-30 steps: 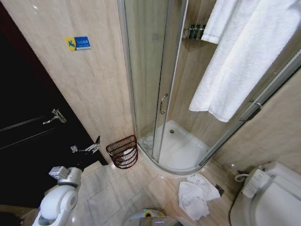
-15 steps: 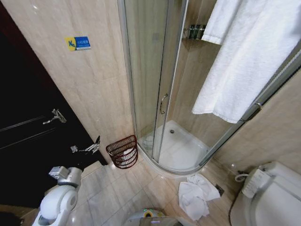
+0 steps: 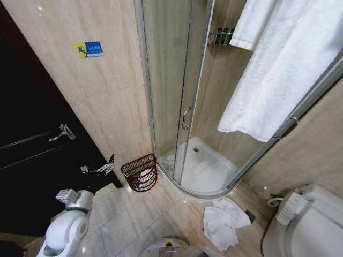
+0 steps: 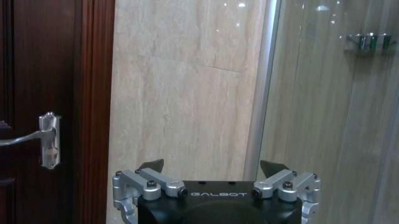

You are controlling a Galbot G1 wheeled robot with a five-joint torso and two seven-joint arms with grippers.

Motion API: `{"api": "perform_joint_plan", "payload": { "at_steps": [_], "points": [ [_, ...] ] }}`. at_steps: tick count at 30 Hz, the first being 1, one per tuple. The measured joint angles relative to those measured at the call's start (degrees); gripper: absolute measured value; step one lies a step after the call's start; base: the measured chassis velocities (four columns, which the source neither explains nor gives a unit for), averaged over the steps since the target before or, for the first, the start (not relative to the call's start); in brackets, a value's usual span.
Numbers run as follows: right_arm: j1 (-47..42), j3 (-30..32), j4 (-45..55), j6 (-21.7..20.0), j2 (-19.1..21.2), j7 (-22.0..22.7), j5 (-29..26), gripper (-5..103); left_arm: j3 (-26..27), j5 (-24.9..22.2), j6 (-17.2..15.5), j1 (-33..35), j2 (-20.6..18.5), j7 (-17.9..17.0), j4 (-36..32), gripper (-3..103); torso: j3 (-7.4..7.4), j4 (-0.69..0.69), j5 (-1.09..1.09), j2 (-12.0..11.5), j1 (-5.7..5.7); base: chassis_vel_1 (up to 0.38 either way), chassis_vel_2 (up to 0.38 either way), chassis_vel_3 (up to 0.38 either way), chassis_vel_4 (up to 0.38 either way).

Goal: Discard the used towel into the hamper.

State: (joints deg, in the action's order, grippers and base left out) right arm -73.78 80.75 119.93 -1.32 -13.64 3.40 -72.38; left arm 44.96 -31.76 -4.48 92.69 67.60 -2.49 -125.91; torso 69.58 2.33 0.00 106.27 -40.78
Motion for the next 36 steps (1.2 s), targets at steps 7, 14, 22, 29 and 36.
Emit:
{"api": "perform_joint_plan", "payload": {
  "at_steps": [7, 14, 22, 29, 36],
  "points": [
    [-4.8, 5.8, 4.6, 1.2, -2.6, -0.6, 1.6, 4, 0.0, 0.0, 0.0, 0.0, 0.0, 0.0, 0.0, 100, 0.00, 0.01, 0.00, 0.0, -0.01, 0.000, 0.000, 0.000, 0.000],
    [-15.9, 16.4, 13.0, 3.5, -9.5, -2.0, 2.1, 4, 0.0, 0.0, 0.0, 0.0, 0.0, 0.0, 0.0, 100, 0.00, 0.00, 0.00, 0.0, 0.00, 0.000, 0.000, 0.000, 0.000],
    [-24.9, 17.0, 20.1, 5.7, -22.2, -3.3, 5.3, 4, 0.0, 0.0, 0.0, 0.0, 0.0, 0.0, 0.0, 100, -0.01, -0.01, 0.02, 0.0, 0.01, 0.000, 0.000, 0.000, 0.000],
    [-26.7, 12.5, 22.6, 6.1, -30.6, -3.7, 8.4, 4, 0.0, 0.0, 0.0, 0.0, 0.0, 0.0, 0.0, 100, 0.00, 0.01, 0.01, 0.0, 0.00, 0.000, 0.000, 0.000, 0.000],
    [-29.5, 8.6, 23.3, 8.0, -39.7, -6.6, 12.6, 4, 0.0, 0.0, 0.0, 0.0, 0.0, 0.0, 0.0, 100, 0.00, -0.01, 0.00, 0.0, 0.01, 0.000, 0.000, 0.000, 0.000]
  ]
}}
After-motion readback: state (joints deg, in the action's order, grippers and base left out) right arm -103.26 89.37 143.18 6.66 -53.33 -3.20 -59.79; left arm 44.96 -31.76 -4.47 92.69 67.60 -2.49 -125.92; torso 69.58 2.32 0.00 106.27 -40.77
